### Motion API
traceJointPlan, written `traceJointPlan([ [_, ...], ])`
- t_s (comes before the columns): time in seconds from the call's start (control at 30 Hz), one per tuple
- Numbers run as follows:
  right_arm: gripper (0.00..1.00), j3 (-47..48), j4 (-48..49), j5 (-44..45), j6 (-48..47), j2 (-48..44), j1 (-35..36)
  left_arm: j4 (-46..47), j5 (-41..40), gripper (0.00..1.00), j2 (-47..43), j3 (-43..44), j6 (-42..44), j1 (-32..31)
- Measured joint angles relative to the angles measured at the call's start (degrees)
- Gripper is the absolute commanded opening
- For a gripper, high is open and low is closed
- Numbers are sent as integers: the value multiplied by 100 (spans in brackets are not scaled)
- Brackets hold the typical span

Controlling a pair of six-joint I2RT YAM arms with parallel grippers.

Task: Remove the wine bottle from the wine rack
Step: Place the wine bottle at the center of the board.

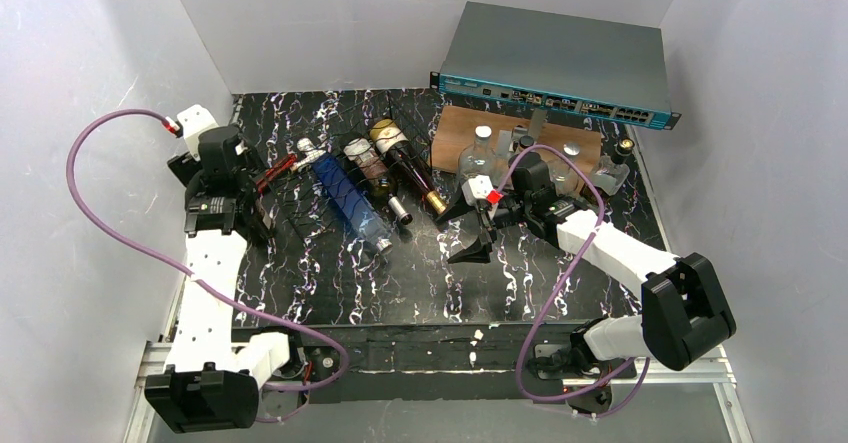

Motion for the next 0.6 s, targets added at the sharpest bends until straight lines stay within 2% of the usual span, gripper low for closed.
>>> traceJointPlan([
  [0.07, 98, 0, -2, 0, -28, 0, 0, -37, 26, 97, -83, 0, -33, 0],
  [0.1, 98, 0, -2, 0, -39, 0, 0, -70, 46, 98, -129, 0, -28, -2],
  [0.37, 99, 0, -319, 0, -280, 0, -37, -704, 632, 98, -826, 0, -210, -9],
  [0.6, 98, 44, -822, 0, -669, 0, -76, -1399, 1729, 98, -1655, -81, -577, -157],
])
